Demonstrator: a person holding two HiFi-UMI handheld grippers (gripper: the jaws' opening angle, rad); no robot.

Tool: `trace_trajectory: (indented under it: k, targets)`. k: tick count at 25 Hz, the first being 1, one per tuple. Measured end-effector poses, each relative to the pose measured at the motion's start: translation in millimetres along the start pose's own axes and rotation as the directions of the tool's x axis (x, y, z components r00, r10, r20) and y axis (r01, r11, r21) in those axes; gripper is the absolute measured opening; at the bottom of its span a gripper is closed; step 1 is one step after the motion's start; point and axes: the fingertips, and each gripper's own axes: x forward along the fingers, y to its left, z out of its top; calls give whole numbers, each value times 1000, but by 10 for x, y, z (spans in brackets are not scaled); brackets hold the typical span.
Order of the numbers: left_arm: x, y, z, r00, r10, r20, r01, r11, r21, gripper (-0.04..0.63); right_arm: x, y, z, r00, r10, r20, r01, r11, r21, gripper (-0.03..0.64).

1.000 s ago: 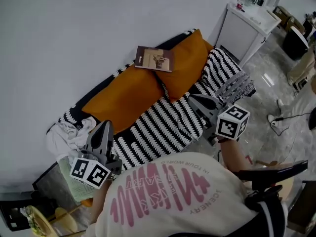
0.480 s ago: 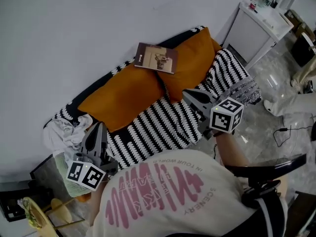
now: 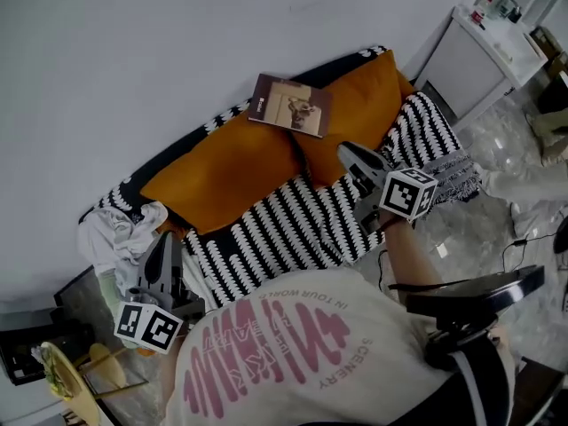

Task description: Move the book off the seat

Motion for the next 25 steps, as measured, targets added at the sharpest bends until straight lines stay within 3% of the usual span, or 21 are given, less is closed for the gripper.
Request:
trace_trajectory:
  k: [7, 11, 16, 19, 23, 25]
  targets:
    - [-50, 194, -113, 996, 80, -34, -81, 996, -40, 8, 270, -501, -193, 998, -38, -47, 44, 987, 152, 121]
    - [-106, 267, -184, 992, 110, -63, -112, 993, -43, 8, 394, -714, -396, 998, -50, -47, 62, 950, 306, 160]
    - [-193, 314, -269, 986, 145, -79, -150, 987, -64, 8, 512, -998, -596, 997, -69, -36, 78, 891, 446, 255]
    - [-274, 321, -256, 982, 169, -82, -174, 983, -53, 8, 557, -1253, -698, 994, -109, 5, 86, 820, 566, 279]
    - [-440, 384, -264, 971, 219, -91, -224, 974, -43, 8, 589, -1655, -865, 982, -169, 81, 46, 639, 767, 314]
    - [-511, 411, -267, 966, 242, -95, -247, 968, -45, 8, 637, -1774, -938, 979, -177, 99, 28, 603, 797, 353]
